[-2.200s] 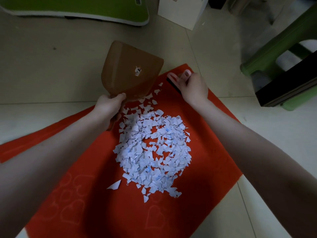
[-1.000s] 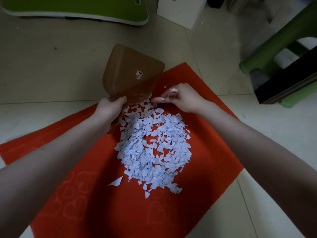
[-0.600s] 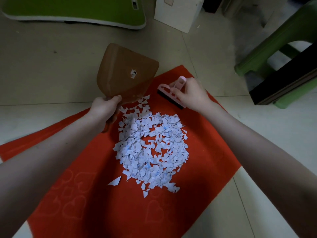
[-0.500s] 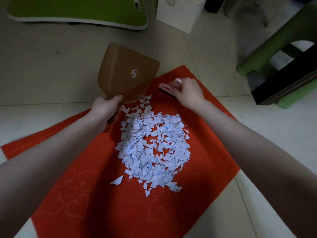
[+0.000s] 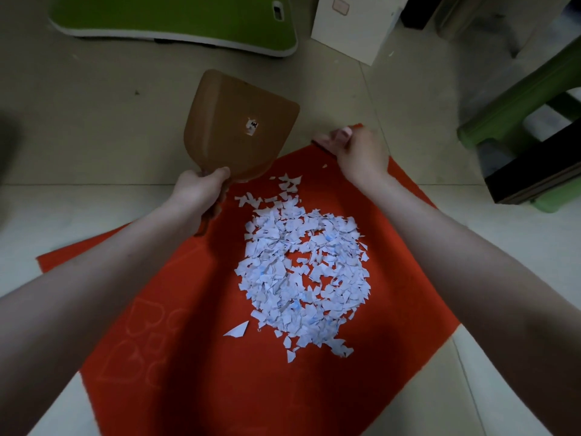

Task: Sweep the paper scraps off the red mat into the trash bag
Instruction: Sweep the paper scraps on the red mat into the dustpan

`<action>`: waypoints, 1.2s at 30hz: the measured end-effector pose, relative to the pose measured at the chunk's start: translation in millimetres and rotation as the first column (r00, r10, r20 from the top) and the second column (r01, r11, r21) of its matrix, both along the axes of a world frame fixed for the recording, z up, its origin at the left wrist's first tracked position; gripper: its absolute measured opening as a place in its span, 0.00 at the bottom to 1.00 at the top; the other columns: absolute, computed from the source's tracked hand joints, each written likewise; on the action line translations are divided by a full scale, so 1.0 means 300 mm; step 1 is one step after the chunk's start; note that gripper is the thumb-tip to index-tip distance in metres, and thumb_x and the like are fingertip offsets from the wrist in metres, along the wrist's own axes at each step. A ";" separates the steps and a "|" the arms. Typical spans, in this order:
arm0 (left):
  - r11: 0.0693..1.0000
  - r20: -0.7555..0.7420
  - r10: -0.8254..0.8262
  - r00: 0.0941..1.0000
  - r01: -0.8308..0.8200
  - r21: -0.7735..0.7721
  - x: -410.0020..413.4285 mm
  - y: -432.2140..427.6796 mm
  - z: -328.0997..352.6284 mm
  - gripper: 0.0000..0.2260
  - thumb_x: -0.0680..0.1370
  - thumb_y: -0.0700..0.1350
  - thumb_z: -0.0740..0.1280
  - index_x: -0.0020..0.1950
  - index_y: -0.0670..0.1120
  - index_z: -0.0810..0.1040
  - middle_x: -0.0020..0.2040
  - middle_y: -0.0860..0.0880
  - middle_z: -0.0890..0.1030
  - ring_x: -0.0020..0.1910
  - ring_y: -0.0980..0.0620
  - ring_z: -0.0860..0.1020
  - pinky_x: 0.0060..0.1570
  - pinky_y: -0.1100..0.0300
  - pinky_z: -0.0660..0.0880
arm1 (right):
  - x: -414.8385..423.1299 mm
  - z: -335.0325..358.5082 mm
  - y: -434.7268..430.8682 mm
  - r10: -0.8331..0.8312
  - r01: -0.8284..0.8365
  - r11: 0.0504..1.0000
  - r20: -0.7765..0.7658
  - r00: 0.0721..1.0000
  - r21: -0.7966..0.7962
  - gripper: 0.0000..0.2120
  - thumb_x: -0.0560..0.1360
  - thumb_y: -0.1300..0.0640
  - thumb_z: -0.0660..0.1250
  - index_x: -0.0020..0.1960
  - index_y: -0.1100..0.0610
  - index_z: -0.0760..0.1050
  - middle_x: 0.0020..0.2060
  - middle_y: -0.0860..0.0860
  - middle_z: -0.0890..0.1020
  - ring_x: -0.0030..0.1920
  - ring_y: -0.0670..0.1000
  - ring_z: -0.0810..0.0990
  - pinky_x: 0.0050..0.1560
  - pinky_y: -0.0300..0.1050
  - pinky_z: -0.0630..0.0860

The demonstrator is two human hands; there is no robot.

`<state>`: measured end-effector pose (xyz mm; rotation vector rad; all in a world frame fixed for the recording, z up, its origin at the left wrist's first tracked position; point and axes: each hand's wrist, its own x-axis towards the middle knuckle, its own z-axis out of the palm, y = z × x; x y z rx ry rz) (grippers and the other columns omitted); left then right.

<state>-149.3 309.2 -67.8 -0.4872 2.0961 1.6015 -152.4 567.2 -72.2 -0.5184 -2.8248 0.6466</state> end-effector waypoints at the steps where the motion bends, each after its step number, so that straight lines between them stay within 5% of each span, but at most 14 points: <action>1: 1.000 -0.005 0.007 1.000 -0.007 0.000 -0.003 -0.009 0.000 0.14 0.79 0.50 0.64 0.37 0.45 0.71 0.30 0.48 0.70 0.14 0.56 0.64 0.17 0.71 0.59 | -0.017 -0.004 -0.007 -0.056 0.056 0.998 -0.008 0.998 0.012 0.21 0.76 0.39 0.60 0.49 0.56 0.81 0.45 0.57 0.83 0.48 0.59 0.81 0.41 0.45 0.73; 4: 1.000 0.002 0.017 1.000 -0.017 0.018 0.000 -0.017 -0.003 0.13 0.79 0.50 0.65 0.37 0.45 0.71 0.30 0.48 0.70 0.13 0.57 0.64 0.17 0.72 0.59 | -0.036 -0.010 0.007 -0.133 0.130 0.991 0.063 0.989 0.043 0.18 0.79 0.47 0.61 0.51 0.62 0.78 0.50 0.61 0.81 0.52 0.61 0.80 0.40 0.44 0.64; 8: 1.000 0.033 0.017 0.999 -0.017 0.019 0.012 -0.020 -0.009 0.13 0.79 0.50 0.65 0.38 0.45 0.71 0.30 0.48 0.70 0.15 0.57 0.64 0.17 0.72 0.59 | -0.048 -0.040 -0.002 0.028 -0.020 0.996 0.101 0.994 -0.082 0.11 0.77 0.52 0.64 0.42 0.59 0.76 0.39 0.56 0.79 0.42 0.55 0.79 0.35 0.42 0.61; 12: 1.000 0.033 0.006 0.999 -0.006 0.003 0.016 -0.016 -0.007 0.13 0.79 0.50 0.64 0.37 0.45 0.70 0.31 0.48 0.70 0.21 0.54 0.66 0.17 0.73 0.59 | -0.011 -0.015 -0.014 0.338 -0.305 0.930 0.149 0.929 -0.204 0.07 0.74 0.59 0.68 0.50 0.59 0.82 0.46 0.53 0.84 0.47 0.50 0.82 0.46 0.43 0.75; 16: 1.000 0.037 -0.010 0.999 0.009 0.014 0.014 -0.005 -0.004 0.13 0.79 0.50 0.64 0.37 0.45 0.70 0.31 0.48 0.70 0.24 0.52 0.65 0.17 0.72 0.59 | 0.047 0.066 0.049 0.524 -0.455 0.846 0.277 0.806 -0.278 0.06 0.73 0.63 0.70 0.48 0.58 0.82 0.36 0.40 0.83 0.40 0.39 0.81 0.48 0.39 0.76; 27: 1.000 0.015 -0.009 1.000 0.009 0.022 0.016 -0.009 0.007 0.14 0.79 0.50 0.64 0.37 0.45 0.71 0.31 0.48 0.70 0.24 0.52 0.65 0.18 0.72 0.61 | -0.065 -0.010 -0.022 0.316 -0.300 0.940 0.086 0.945 -0.164 0.10 0.73 0.57 0.68 0.53 0.55 0.82 0.50 0.54 0.85 0.50 0.54 0.83 0.52 0.54 0.79; 36: 1.000 0.000 0.007 1.000 -0.007 0.021 0.013 -0.030 0.005 0.13 0.79 0.50 0.64 0.37 0.45 0.71 0.30 0.48 0.70 0.24 0.52 0.65 0.19 0.71 0.60 | 0.043 0.036 -0.099 0.620 -0.579 0.784 0.305 0.723 -0.224 0.05 0.74 0.60 0.69 0.48 0.53 0.82 0.42 0.49 0.85 0.44 0.49 0.82 0.47 0.46 0.77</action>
